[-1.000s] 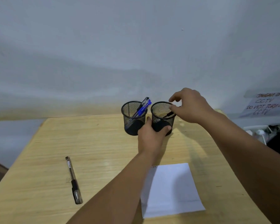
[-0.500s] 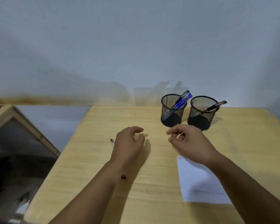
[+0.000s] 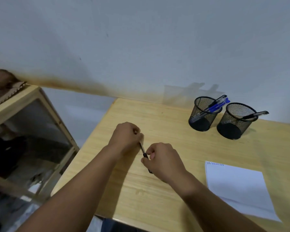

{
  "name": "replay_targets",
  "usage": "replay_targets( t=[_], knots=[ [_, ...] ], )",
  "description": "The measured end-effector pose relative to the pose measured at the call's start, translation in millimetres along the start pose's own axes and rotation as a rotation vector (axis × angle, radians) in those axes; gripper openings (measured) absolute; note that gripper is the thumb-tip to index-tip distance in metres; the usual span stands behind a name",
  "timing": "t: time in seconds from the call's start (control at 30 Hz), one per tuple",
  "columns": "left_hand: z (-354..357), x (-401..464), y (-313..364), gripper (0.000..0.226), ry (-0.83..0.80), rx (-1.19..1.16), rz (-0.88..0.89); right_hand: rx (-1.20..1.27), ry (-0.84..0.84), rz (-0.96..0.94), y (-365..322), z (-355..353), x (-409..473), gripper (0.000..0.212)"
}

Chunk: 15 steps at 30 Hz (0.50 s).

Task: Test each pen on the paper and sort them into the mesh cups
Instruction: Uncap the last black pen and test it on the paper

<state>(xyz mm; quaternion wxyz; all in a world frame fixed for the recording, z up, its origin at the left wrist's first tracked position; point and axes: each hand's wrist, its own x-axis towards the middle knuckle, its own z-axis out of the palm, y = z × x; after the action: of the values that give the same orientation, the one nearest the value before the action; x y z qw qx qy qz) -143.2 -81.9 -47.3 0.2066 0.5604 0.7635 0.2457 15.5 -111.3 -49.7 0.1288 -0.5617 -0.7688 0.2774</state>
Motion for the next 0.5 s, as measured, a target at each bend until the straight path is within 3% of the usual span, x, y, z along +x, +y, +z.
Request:
replay_targets(
  t=[0.1, 0.23, 0.4, 0.5],
  knots=[
    [-4.7, -2.3, -2.6, 0.012, -0.019, -0.054, -0.009, 0.050, 0.004, 0.026, 3.9, -3.5, -1.1, 0.015],
    [-9.4, -15.4, 6.1, 0.009, -0.034, -0.286, 0.000, 0.185, -0.061, 0.035, 22.0, -18.3, -12.1, 0.027],
    [1.8, -40.1, 41.2, 0.004, -0.088, -0.480, 0.086, 0.377, -0.132, 0.099, 48.4, -37.6, -40.1, 0.007],
    [12.8, -47.4, 69.0, 0.005, -0.142, -0.532, 0.154, 0.507, -0.119, 0.143, 63.9, -49.6, -55.6, 0.008]
  ],
)
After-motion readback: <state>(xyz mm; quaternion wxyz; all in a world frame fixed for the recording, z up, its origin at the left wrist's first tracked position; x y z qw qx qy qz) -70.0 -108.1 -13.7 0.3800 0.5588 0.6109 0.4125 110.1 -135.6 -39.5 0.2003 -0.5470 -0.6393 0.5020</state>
